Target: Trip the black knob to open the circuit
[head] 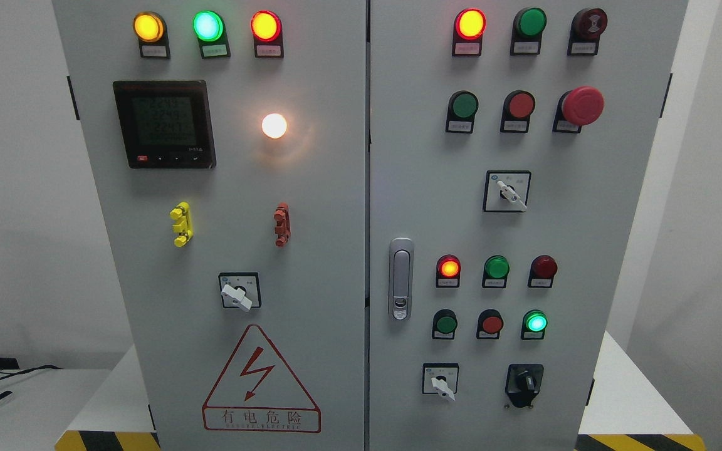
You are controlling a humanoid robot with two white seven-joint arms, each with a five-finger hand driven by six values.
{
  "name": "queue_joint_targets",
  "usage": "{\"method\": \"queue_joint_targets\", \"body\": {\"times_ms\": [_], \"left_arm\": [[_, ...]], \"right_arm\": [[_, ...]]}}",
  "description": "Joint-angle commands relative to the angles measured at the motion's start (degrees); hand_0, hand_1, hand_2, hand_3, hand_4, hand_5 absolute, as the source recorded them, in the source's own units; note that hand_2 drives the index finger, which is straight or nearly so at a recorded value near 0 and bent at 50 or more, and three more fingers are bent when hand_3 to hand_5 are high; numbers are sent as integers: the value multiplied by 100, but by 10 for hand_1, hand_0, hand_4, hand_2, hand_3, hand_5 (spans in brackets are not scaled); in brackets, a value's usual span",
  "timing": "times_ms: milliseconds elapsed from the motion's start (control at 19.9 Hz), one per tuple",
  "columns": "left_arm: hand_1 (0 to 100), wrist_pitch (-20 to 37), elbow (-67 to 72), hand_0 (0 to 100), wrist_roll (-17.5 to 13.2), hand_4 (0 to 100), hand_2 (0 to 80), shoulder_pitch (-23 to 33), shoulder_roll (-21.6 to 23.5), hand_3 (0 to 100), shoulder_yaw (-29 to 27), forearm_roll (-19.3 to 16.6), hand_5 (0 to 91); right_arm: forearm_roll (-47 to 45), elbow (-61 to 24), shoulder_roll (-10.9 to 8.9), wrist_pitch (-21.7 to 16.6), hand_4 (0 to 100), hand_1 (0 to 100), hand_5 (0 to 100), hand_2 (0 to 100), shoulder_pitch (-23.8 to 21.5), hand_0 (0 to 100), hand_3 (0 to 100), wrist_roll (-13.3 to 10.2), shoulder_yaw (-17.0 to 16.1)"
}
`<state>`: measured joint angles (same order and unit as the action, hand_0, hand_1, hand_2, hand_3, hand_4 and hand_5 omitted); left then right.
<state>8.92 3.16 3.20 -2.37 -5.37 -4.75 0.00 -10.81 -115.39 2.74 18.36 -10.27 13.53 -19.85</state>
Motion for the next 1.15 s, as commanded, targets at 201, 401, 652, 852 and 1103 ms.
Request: {"method": "queue_joint_targets", "body": {"times_ms": [201,401,652,852,1103], "left_arm": [[389,5,0,120,-4,0,0,0,-7,0,0,-176,0],[389,5,0,120,-4,0,0,0,1,0,0,-176,0],[389,5,0,120,-4,0,0,0,-7,0,0,-176,0],[389,5,0,120,-4,0,0,0,-7,0,0,-176,0],[389,5,0,120,-4,0,0,0,1,0,0,-176,0]], "right_arm": [[-255,-432,-28,10,358,0,355,272,-177,0,409,27,-502],[-255,-432,-28,-8,345,0,347,258,-177,0,404,27,-476],[-255,-432,-37,-25,333,0,339,244,-185,0,393,27,-449],[-255,-432,-37,-17,329,1,335,238,-194,0,390,27,-432],[-255,-432,-28,-25,329,11,334,235,-229,0,386,27,-432]]}}
